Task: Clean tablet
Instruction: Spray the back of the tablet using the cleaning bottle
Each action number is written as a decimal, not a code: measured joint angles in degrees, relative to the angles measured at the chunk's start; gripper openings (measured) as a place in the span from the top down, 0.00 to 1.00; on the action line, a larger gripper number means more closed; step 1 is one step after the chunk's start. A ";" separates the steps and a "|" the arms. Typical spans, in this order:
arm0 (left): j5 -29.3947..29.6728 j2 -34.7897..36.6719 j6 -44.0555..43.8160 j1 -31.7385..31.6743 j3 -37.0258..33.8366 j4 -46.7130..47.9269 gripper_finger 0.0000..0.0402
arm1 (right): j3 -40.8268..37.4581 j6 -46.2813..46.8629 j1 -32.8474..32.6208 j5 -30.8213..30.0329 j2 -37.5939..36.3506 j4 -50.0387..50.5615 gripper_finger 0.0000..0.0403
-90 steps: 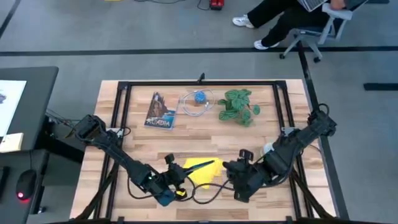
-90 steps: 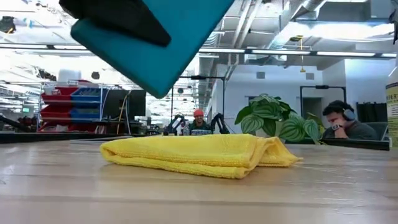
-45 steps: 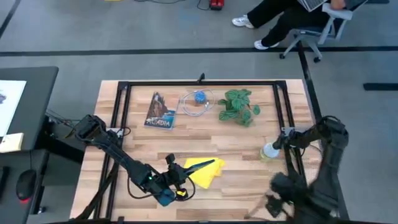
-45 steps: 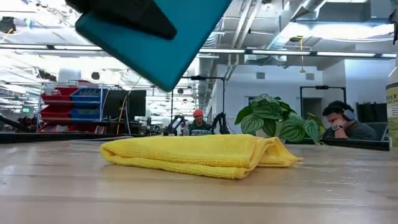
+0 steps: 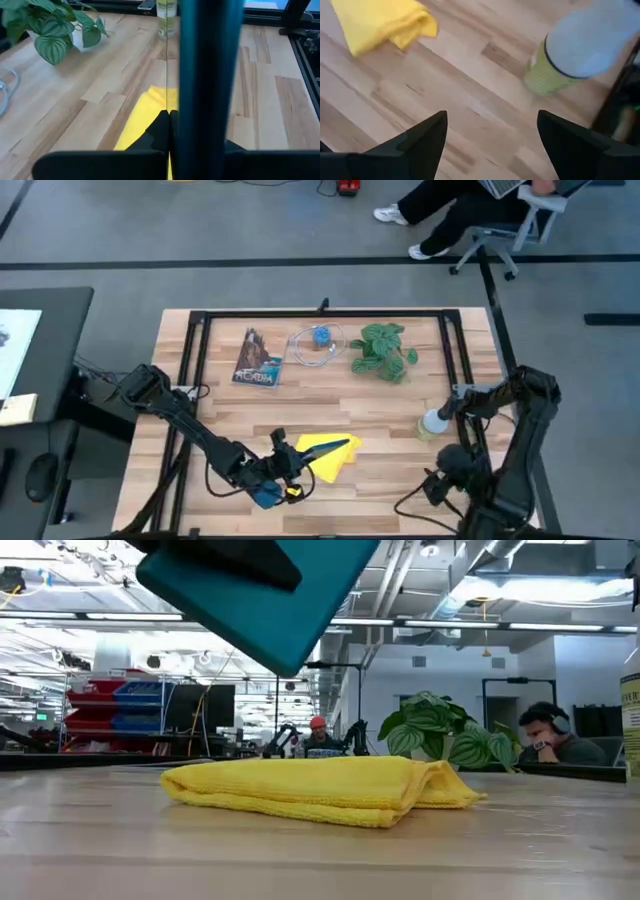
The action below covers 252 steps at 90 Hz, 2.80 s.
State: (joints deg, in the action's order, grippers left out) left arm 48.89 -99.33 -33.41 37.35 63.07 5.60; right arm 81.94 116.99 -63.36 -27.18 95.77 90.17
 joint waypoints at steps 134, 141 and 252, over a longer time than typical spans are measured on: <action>-0.59 -0.02 0.76 -1.58 0.06 0.16 0.97 | 10.42 -32.70 47.60 28.47 -31.07 -0.15 0.27; -0.58 -0.02 1.05 -1.58 0.06 0.16 0.97 | 9.09 -27.03 42.88 30.87 -31.65 0.05 0.27; -0.31 -0.15 2.80 -1.78 0.02 -0.12 0.97 | -6.14 -1.62 28.03 19.55 -30.73 -0.19 0.27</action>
State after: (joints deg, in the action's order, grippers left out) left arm 48.58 -99.48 -30.61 35.57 63.09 5.48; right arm 75.80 115.37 -35.33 -7.63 65.04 89.98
